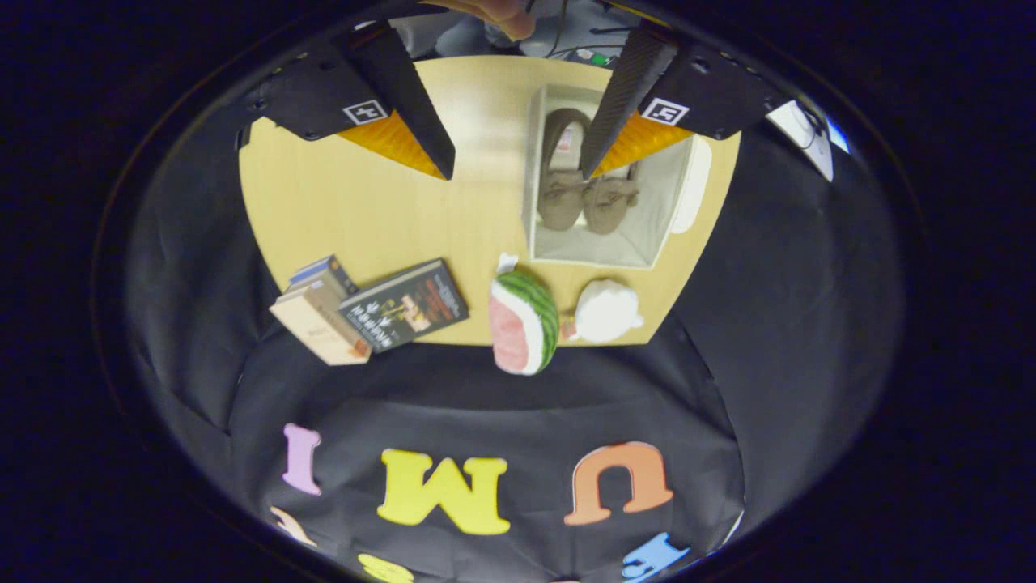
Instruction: Open the storage box then place both shoes into the box .Put the left shoe in first, then the right shoe, with the right side of both shoes facing outward in a uniform manner.
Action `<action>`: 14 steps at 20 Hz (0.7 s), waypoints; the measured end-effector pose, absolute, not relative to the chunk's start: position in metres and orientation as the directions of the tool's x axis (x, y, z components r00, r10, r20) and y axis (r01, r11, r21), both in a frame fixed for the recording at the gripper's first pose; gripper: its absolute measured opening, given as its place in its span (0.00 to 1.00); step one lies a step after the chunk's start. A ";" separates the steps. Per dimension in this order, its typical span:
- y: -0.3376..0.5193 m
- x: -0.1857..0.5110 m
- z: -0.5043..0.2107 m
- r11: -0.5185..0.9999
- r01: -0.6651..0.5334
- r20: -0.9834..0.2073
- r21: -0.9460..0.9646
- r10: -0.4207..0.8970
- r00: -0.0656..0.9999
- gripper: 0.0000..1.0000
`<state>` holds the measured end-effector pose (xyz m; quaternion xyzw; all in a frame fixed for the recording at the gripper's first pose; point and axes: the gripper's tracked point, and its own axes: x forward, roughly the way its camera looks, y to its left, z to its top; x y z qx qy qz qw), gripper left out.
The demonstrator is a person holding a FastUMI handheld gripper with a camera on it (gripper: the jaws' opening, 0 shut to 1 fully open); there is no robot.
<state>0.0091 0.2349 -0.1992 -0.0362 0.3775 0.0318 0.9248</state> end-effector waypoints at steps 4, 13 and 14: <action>0.168 -0.001 -0.127 0.992 -0.030 -0.477 -0.123 -0.033 0.878 0.97; 0.078 -0.043 -0.006 0.999 -0.024 -0.084 -0.045 0.020 0.996 0.96; 0.070 -0.046 0.002 0.998 -0.026 -0.053 -0.049 0.023 0.998 0.96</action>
